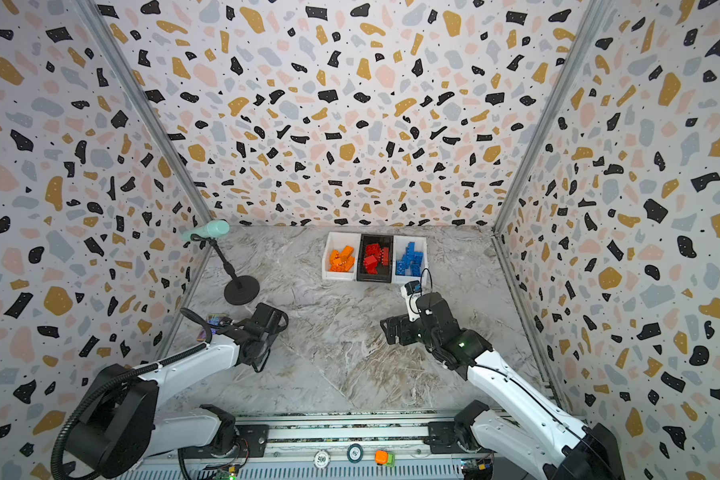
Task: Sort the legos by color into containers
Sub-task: 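Return the left gripper to the last orange brick and grasp it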
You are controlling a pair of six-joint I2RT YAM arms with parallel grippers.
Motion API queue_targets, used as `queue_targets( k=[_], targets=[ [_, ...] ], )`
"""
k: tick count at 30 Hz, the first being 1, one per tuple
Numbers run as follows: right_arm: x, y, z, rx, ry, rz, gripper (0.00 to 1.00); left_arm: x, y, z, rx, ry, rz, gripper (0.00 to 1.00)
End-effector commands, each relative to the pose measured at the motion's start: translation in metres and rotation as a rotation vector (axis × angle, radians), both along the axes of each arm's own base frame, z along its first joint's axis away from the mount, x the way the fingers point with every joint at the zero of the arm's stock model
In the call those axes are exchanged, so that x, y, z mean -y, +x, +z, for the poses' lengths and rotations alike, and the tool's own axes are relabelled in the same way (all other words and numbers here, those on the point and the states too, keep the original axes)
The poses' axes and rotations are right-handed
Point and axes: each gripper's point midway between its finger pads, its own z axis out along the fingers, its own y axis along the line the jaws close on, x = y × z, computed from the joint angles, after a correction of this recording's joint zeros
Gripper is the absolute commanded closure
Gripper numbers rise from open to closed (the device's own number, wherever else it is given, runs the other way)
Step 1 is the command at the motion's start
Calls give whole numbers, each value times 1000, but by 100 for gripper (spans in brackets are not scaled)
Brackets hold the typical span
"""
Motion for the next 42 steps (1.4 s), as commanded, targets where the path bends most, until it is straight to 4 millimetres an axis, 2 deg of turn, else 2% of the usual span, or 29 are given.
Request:
queue_targets(
  k=[1, 5, 10, 15, 20, 23, 28, 31, 33, 42],
  targets=[
    [5, 2, 7, 31, 5, -8, 1, 0, -1, -8, -36, -48, 39, 19],
    [8, 2, 11, 45, 7, -20, 1, -4, -12, -21, -121, -62, 59, 20],
    [13, 3, 20, 73, 9, -45, 1, -3, -16, -36, -216, -88, 54, 22],
    [20, 2, 30, 100, 9, -71, 1, -4, -32, -54, -445, -78, -14, 29],
    [26, 1, 36, 127, 18, -96, 1, -13, -56, -64, -642, 5, -94, 30],
    [25, 0, 38, 131, 22, -90, 1, -19, -65, -62, -638, 33, -92, 32],
    [23, -1, 40, 132, 35, -76, 1, -15, -76, -65, -587, -15, -99, 38],
    [24, -2, 42, 141, 42, -77, 1, -12, -81, -71, -585, -39, -105, 54],
    [26, -4, 43, 146, 41, -81, 1, -9, -82, -75, -595, -52, -117, 59],
    [32, -5, 50, 165, 42, -108, 1, -4, -87, -85, -642, -36, -194, 62]
  ],
)
